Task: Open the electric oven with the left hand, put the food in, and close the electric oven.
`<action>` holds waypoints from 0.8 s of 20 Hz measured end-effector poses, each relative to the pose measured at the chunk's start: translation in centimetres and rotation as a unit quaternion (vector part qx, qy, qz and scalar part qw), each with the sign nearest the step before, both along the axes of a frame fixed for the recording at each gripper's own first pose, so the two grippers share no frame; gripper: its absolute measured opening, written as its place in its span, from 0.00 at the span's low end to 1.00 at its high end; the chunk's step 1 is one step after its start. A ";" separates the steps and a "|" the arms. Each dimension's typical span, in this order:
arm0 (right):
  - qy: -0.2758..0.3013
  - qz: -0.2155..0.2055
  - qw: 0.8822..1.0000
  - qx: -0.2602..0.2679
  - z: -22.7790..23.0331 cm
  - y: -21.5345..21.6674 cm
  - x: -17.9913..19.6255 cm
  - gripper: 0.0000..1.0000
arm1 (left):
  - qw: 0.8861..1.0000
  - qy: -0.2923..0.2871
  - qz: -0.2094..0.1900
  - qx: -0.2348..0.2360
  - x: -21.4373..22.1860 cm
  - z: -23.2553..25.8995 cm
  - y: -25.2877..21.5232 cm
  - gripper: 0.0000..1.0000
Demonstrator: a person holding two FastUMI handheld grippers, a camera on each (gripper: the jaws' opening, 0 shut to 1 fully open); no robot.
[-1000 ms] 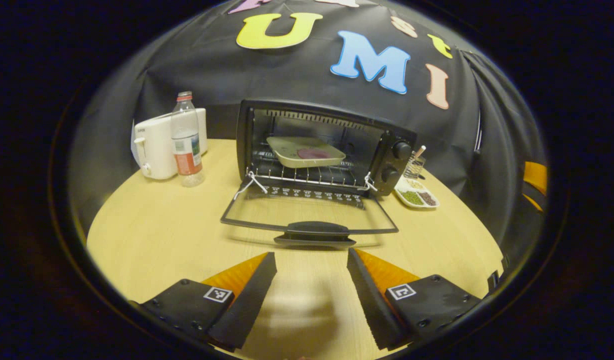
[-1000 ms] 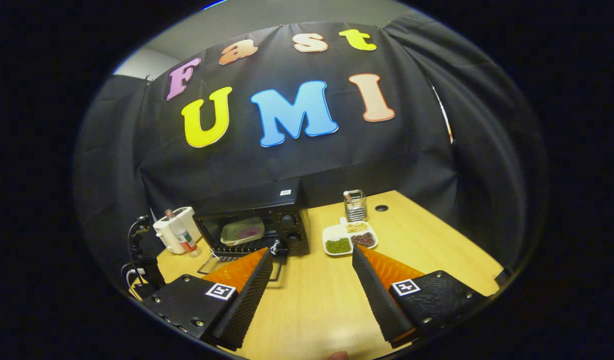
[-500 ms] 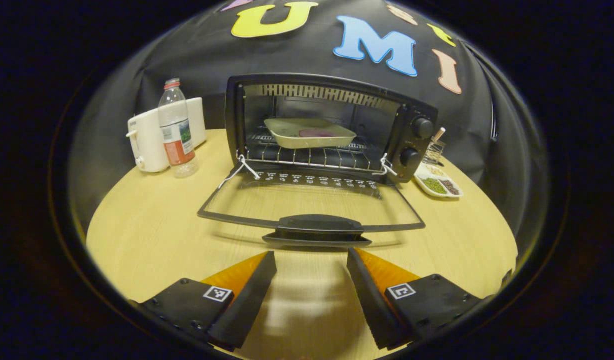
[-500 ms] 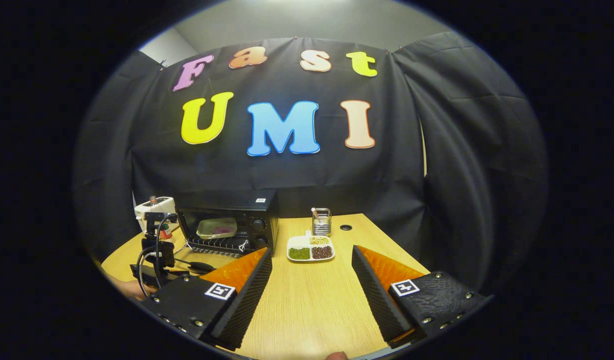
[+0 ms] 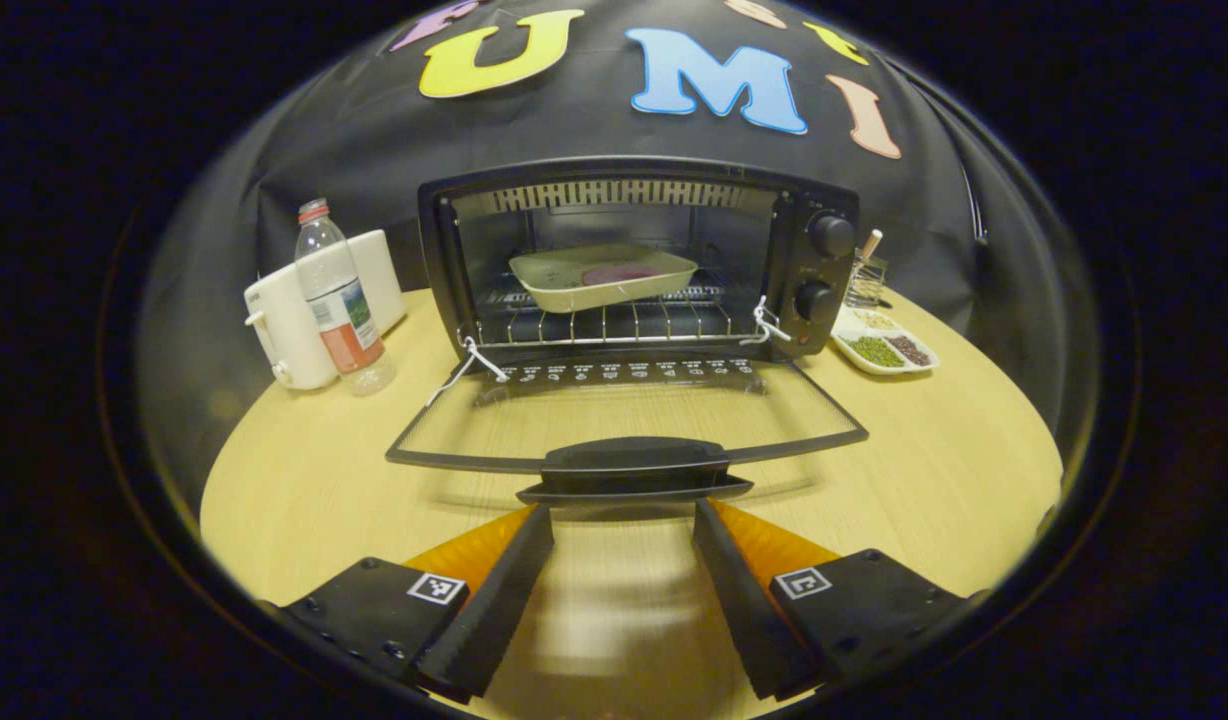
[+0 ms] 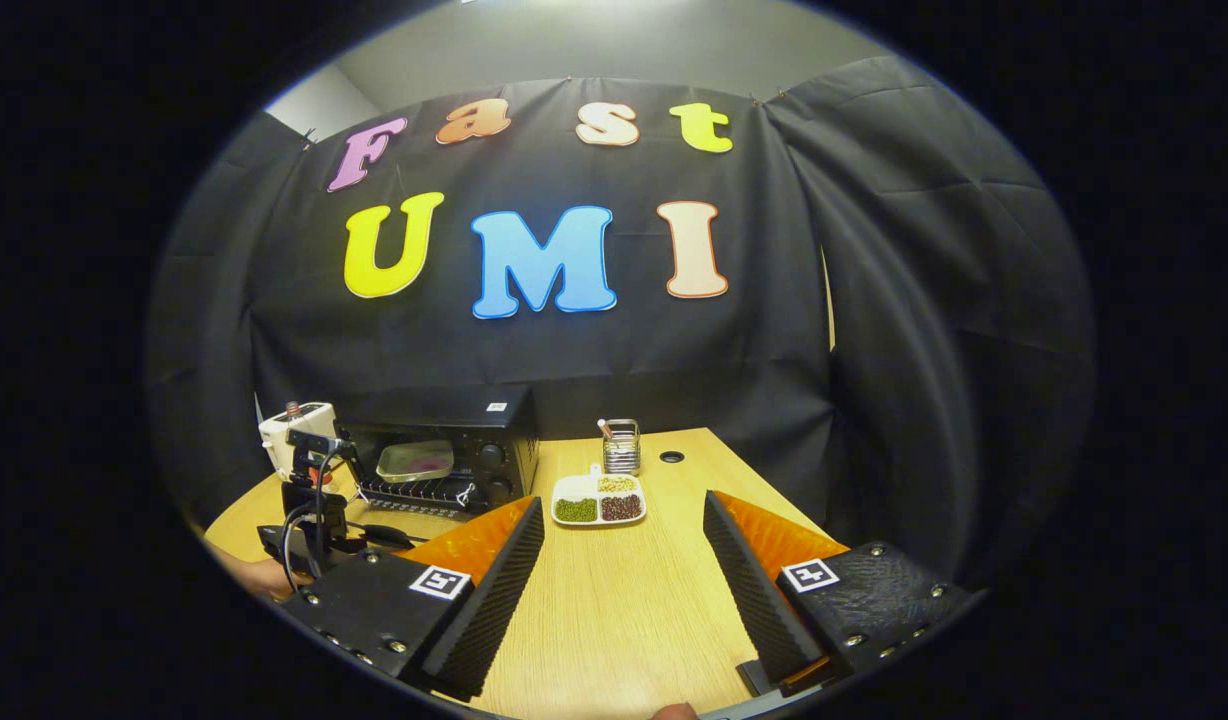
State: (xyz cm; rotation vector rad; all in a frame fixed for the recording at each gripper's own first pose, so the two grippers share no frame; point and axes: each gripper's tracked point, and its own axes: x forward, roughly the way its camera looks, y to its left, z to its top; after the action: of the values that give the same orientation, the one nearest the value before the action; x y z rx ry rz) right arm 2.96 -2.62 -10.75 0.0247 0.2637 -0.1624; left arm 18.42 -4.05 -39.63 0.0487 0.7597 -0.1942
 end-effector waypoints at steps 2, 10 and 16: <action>-0.001 0.006 1.000 0.000 0.1 0.1 0.2 0.98 | 1.000 -0.010 0.001 -0.001 0.5 1.2 0.0 1.00; 0.005 0.029 1.000 -0.003 -0.8 1.3 0.6 0.98 | 0.999 -0.047 0.014 -0.023 2.1 5.1 0.0 1.00; 0.012 0.029 0.999 -0.008 -0.9 1.9 0.7 0.98 | 0.997 -0.072 0.019 -0.031 3.4 6.9 -0.1 0.96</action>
State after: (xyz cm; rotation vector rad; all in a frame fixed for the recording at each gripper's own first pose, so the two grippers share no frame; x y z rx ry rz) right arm 3.68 -0.74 -11.69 -0.0008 0.2864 -0.1076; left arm 21.84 -4.19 -32.68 -0.0098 0.6097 -0.1765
